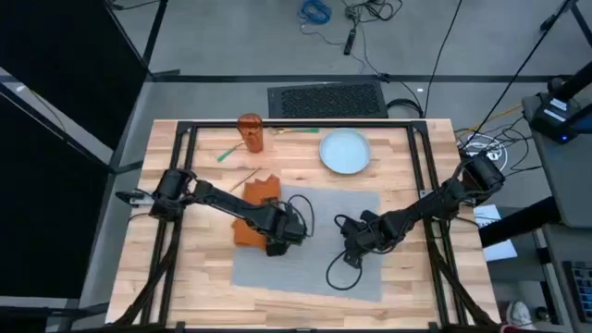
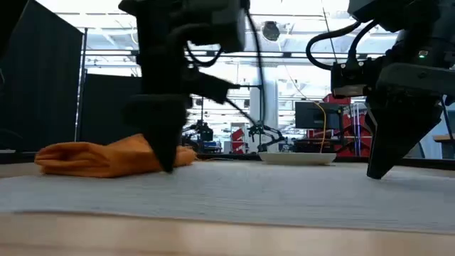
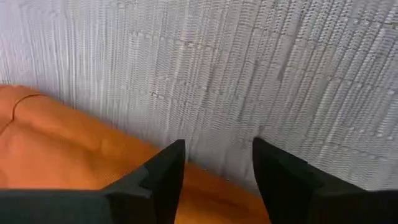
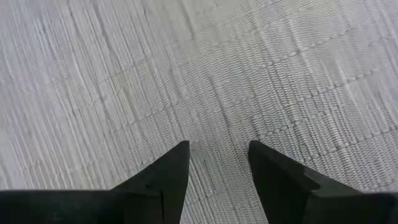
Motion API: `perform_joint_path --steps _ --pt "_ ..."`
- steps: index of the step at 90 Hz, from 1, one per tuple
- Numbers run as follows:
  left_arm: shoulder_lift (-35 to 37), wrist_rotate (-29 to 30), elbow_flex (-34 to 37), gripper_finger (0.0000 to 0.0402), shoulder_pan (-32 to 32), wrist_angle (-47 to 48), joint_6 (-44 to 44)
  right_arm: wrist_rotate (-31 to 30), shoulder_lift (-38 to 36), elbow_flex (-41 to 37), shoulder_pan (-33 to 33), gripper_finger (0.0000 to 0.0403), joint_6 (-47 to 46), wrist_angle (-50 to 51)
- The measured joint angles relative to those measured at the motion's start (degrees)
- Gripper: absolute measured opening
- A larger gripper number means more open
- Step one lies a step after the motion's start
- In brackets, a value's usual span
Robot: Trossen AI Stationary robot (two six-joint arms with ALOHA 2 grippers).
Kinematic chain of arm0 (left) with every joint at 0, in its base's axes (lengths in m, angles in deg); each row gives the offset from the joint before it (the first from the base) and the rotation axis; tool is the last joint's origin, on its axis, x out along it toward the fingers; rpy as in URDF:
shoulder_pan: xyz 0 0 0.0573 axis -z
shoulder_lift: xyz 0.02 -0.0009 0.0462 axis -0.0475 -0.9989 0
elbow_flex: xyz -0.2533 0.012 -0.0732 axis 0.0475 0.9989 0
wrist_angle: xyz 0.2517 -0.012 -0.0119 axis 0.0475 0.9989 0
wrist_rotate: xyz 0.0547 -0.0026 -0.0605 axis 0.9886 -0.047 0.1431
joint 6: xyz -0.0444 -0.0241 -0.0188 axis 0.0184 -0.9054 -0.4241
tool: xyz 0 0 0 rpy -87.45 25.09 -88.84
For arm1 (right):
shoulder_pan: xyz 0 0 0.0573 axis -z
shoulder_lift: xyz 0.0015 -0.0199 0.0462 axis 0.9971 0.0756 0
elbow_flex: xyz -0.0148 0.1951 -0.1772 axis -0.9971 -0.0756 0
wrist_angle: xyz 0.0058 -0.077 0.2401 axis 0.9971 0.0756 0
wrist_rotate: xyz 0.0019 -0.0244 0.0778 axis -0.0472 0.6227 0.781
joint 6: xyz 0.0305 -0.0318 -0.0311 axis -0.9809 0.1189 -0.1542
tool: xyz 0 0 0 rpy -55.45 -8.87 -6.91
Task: Set table place
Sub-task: Adjust the gray table mat
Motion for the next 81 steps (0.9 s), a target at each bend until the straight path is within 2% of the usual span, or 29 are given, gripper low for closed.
perform_joint_path --steps 8,34,64,81 --pt "2.62 0.75 2.89 0.0169 -1.16 -0.09 0.45 0.01 0.0 0.0 -0.05 0.0153 -0.33 0.13" --pt "7.34 -3.85 13.62 0.0169 -2.35 -11.55 -2.0 0.08 -0.07 0.02 -0.39 0.0153 -0.43 0.02" --pt "8.03 -3.55 11.98 0.0169 -0.64 -16.7 -0.63 0.36 -0.11 0.04 -0.3 0.0153 -0.41 0.21" --pt "13.94 -1.8 9.16 0.0169 0.38 -17.35 -1.42 0.14 -0.11 0.07 -0.3 0.0153 0.07 0.19"
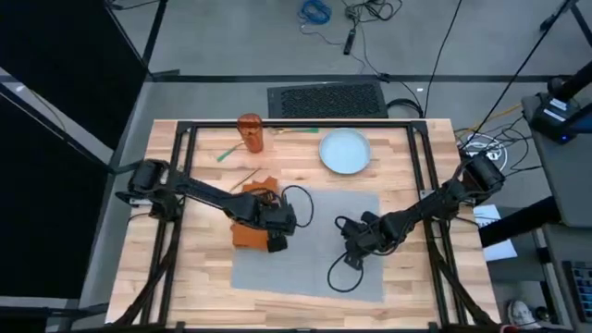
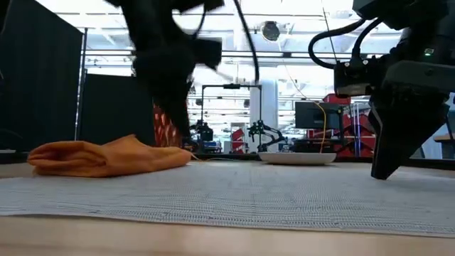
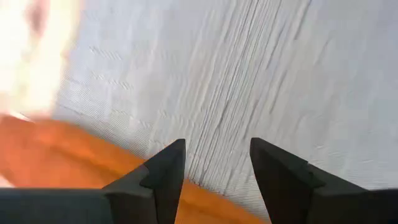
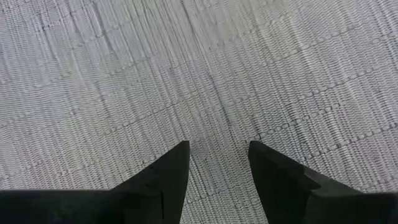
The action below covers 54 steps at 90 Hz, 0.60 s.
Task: Set table place
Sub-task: Adjust the gray table mat, then put the blue plate on the gray table mat
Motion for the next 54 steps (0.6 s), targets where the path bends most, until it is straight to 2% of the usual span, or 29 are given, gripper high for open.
perform_joint_path --steps 20,33,49,54 --pt "7.27 7.32 -1.15 0.0169 1.69 4.1 -0.82 -1.33 -0.02 0.4 0.22 0.0153 1.42 -0.06" --pt "7.74 10.32 -1.11 0.0169 1.65 10.09 -3.52 -4.82 -0.49 2.64 0.35 0.0153 4.43 -0.04" --pt "7.76 11.3 -0.19 0.0169 2.04 12.64 -4.86 -8.92 -1.63 6.39 0.37 0.0153 10.52 2.04" --pt "7.78 13.9 -0.19 0.0169 2.04 14.58 -4.89 -10.46 -1.96 7.37 0.52 0.0153 12.91 2.55"
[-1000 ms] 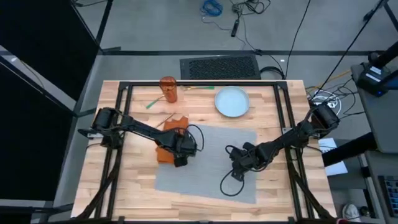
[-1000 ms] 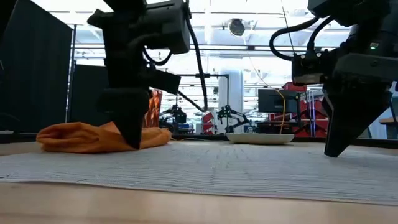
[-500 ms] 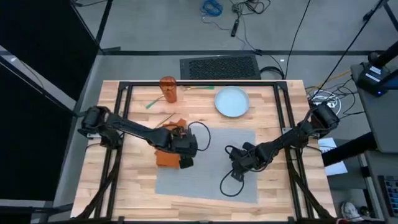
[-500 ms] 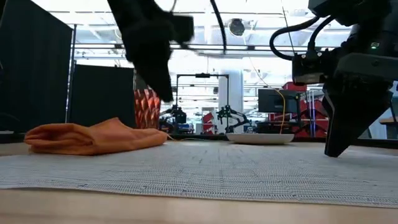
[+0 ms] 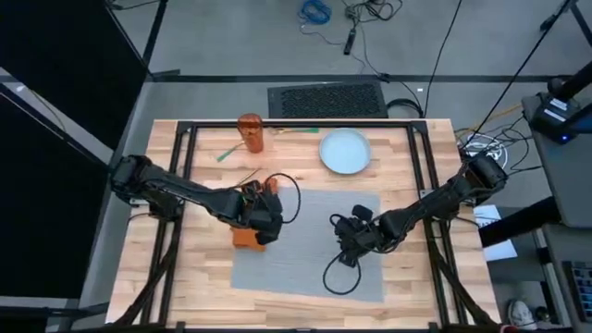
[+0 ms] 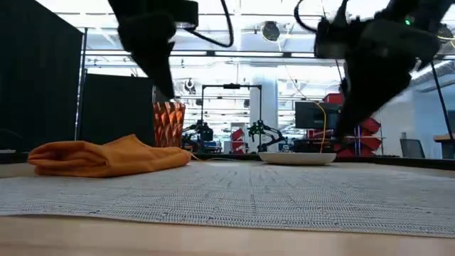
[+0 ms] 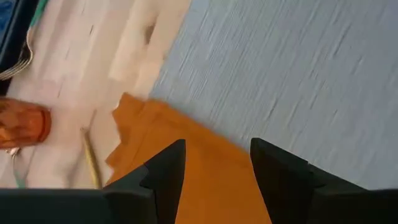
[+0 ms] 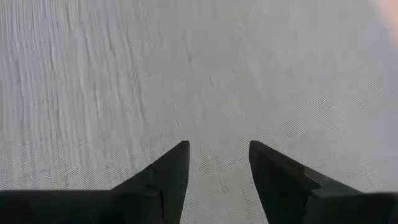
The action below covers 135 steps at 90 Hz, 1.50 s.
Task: Set table place
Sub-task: Put the blue plate on the gray table mat
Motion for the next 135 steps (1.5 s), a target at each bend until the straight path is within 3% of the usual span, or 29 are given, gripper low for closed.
perform_joint_path --steps 11,20,45,60,79,111,135 --pt "0.09 6.49 0.0 0.0169 -0.8 5.94 -0.35 -6.25 -0.27 1.48 0.48 0.0153 5.36 0.83" --pt "0.4 6.94 -0.01 0.0169 -1.8 7.61 -0.16 -9.03 -0.27 1.75 1.27 0.0153 8.7 0.68" --pt "3.12 11.46 -6.99 0.0169 -2.25 9.89 3.07 -9.28 -0.29 1.75 5.0 0.0153 16.46 -0.51" --pt "5.28 13.46 -13.87 0.0169 -2.27 8.77 9.76 -9.17 -0.29 1.75 6.62 0.0153 17.91 -6.97" --pt "7.03 15.76 -18.44 0.0169 -3.0 7.09 13.66 -9.2 -0.29 1.75 8.14 0.0153 29.33 -17.73" --pt "6.91 15.82 -19.32 0.0169 -3.71 3.15 23.92 -9.04 -0.28 1.75 8.18 0.0153 29.68 -27.41" --pt "6.91 15.91 -19.32 0.0169 -3.93 -5.55 24.75 -8.89 -0.31 1.77 8.18 0.0153 29.68 -29.9"
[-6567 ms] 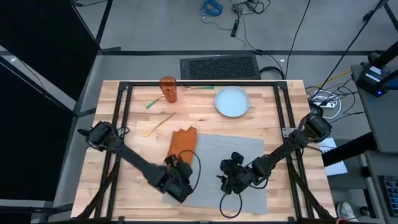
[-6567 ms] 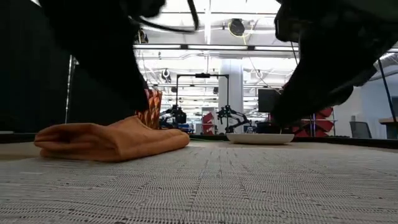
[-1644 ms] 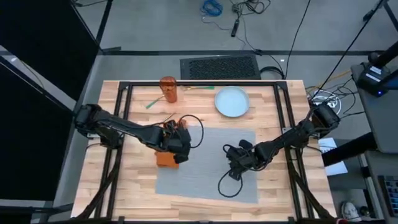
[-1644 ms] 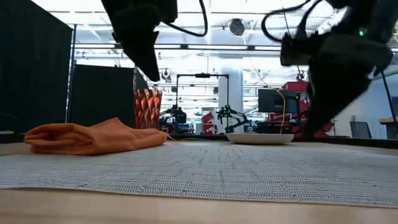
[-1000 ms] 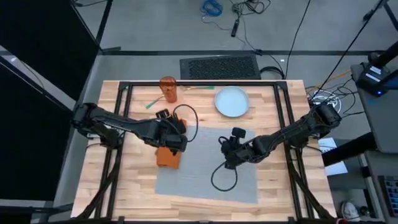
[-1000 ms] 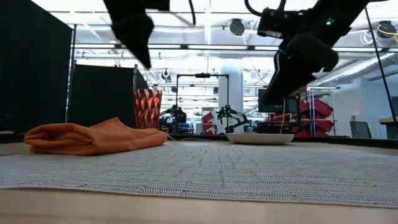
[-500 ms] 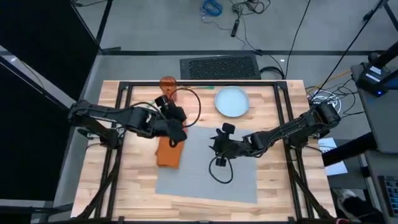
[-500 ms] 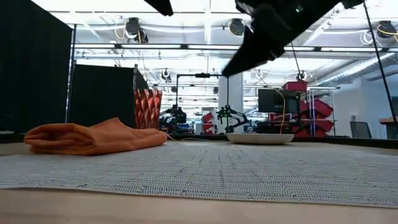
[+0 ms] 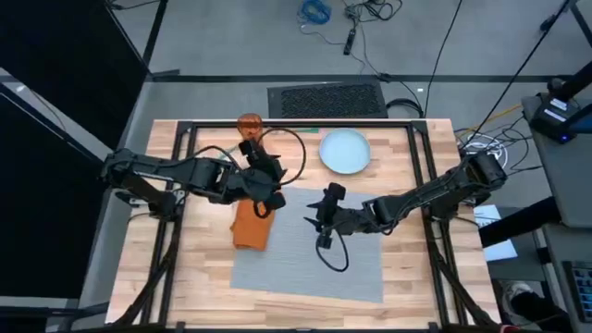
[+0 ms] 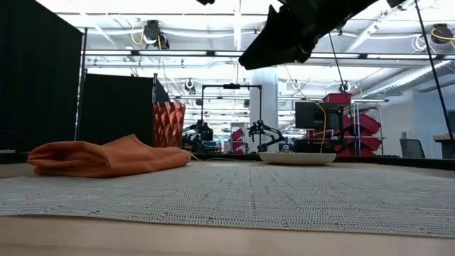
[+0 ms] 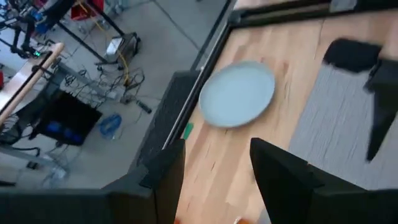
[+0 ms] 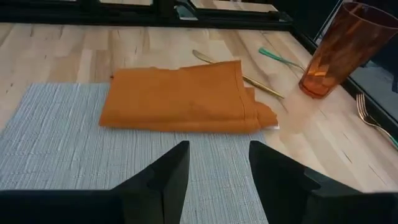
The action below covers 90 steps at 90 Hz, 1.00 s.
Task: Set table place
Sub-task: Put the blue plate on the gray table mat
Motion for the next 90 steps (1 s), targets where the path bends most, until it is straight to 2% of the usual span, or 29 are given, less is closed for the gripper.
perform_joint_path --steps 13,90 --pt "0.0 -0.01 0.02 0.0169 -0.78 0.05 3.74 0.0 0.0 0.0 0.0 0.0153 0.0 -3.15" --pt "-0.02 -2.07 0.09 0.0169 -1.16 -0.24 3.42 -0.04 0.02 -0.02 0.02 0.0153 0.0 -5.24"
